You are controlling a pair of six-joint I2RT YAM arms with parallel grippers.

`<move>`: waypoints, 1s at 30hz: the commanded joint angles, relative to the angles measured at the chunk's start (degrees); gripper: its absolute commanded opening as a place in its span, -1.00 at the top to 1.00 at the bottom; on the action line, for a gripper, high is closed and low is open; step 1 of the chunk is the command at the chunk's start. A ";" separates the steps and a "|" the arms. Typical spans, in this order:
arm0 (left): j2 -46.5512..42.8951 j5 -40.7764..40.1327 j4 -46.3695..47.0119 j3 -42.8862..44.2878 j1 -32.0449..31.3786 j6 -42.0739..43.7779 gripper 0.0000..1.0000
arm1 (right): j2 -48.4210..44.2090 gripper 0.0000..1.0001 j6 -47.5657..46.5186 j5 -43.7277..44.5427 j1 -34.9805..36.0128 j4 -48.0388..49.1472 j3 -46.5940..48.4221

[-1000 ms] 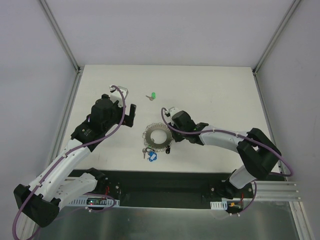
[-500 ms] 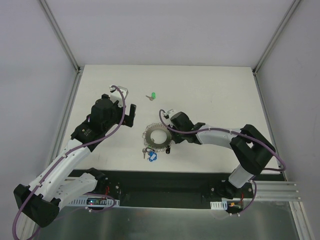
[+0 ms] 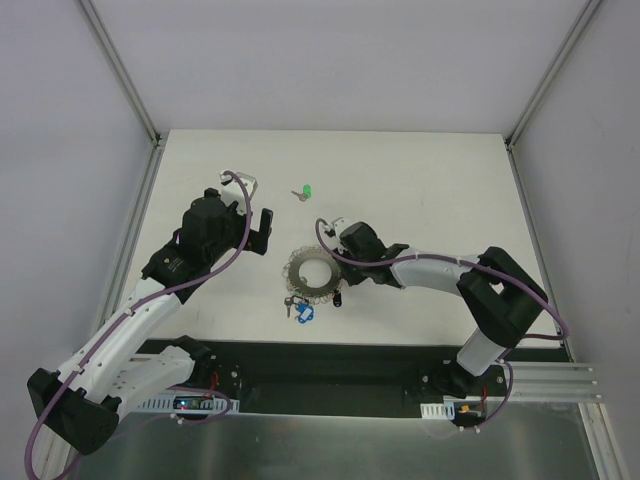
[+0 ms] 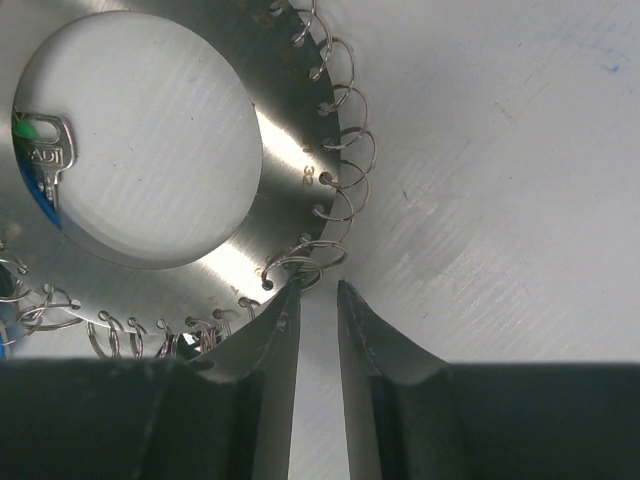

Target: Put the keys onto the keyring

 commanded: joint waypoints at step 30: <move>-0.51 1.21 1.16 -0.61 0.30 0.92 -0.98 | 2.20 0.60 -6.47 -7.62 -2.60 1.54 1.83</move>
